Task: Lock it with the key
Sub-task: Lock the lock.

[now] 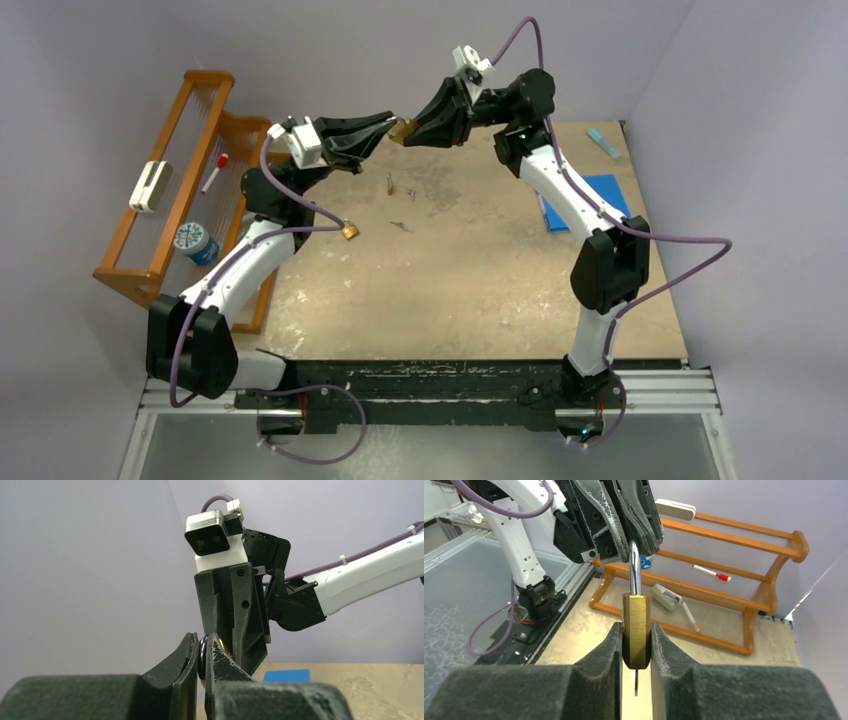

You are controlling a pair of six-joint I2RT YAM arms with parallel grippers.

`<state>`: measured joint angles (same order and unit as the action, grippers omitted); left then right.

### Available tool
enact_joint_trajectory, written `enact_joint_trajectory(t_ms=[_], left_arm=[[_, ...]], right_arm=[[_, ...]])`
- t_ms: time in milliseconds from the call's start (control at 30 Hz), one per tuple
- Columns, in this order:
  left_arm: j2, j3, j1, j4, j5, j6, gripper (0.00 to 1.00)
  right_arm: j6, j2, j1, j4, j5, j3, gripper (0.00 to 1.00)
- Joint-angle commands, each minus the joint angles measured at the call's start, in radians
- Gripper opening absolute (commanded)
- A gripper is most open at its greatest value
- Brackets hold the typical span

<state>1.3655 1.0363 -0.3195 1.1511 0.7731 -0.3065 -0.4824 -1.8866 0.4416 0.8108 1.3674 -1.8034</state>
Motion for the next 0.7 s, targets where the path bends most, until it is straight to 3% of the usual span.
enact_joint_trajectory(t_ms=[0, 433, 667], left_arm=[[0.044, -0.057, -0.068, -0.196, 0.015, 0.073, 0.0], [0.206, -0.091, -0.044, -0.028, 0.03, -0.076, 0.0], [0.326, -0.097, -0.071, 0.178, 0.056, -0.237, 0.0]], right_arm=[[-0.08, 0.077, 0.105, 0.139, -0.021, -0.015, 0.0], [-0.308, 0.023, 0.096, 0.385, -0.024, -0.108, 0.0], [-0.386, -0.022, 0.096, 0.476, -0.039, -0.151, 0.0]])
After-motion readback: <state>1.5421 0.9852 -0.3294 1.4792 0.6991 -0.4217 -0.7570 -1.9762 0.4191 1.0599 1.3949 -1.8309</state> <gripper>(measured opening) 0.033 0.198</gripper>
